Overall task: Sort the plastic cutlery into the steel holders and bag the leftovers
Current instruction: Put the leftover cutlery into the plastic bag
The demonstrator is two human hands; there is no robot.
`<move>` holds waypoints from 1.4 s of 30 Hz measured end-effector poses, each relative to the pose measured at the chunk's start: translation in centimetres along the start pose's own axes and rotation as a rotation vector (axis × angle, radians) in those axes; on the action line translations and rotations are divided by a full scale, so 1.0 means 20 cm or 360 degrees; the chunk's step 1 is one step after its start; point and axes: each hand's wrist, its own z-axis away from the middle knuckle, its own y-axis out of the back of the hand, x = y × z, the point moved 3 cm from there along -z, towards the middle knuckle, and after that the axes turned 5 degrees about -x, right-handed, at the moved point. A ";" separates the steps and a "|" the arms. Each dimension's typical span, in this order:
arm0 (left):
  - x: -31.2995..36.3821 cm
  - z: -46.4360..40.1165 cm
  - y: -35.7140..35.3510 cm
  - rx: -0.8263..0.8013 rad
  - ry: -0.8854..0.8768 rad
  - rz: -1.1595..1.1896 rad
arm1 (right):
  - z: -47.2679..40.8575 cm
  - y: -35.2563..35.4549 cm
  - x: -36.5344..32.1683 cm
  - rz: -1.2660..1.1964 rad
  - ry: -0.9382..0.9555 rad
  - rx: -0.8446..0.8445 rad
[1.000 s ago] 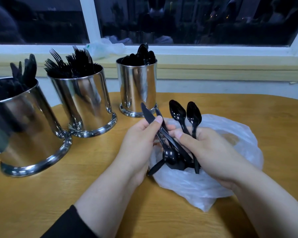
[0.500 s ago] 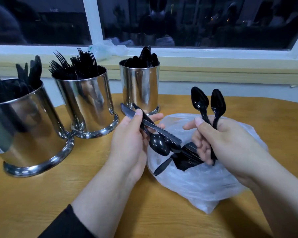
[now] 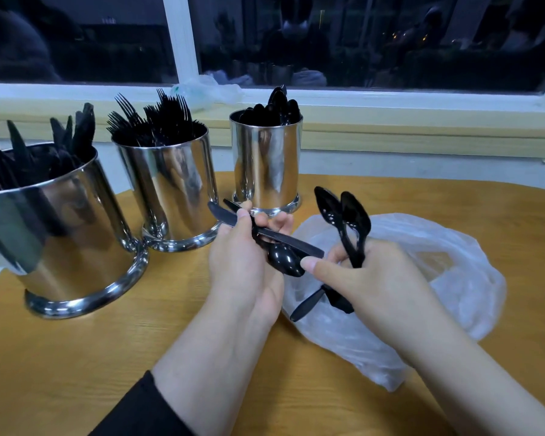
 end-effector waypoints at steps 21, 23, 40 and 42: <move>0.01 -0.02 0.03 -0.0051 0.0294 0.0316 | -0.02 0.03 0.05 -0.1018 0.0012 0.0143; 0.03 -0.03 0.04 -0.0029 0.0269 0.0336 | -0.02 0.04 0.04 -0.1126 0.0035 0.0215; 0.09 0.07 -0.05 -0.0818 -0.0493 -0.2011 | -0.01 0.06 0.00 -0.1140 0.0153 0.0145; 0.08 0.08 -0.05 -0.0887 -0.0533 -0.2166 | -0.01 0.06 -0.01 -0.1155 0.0170 0.0125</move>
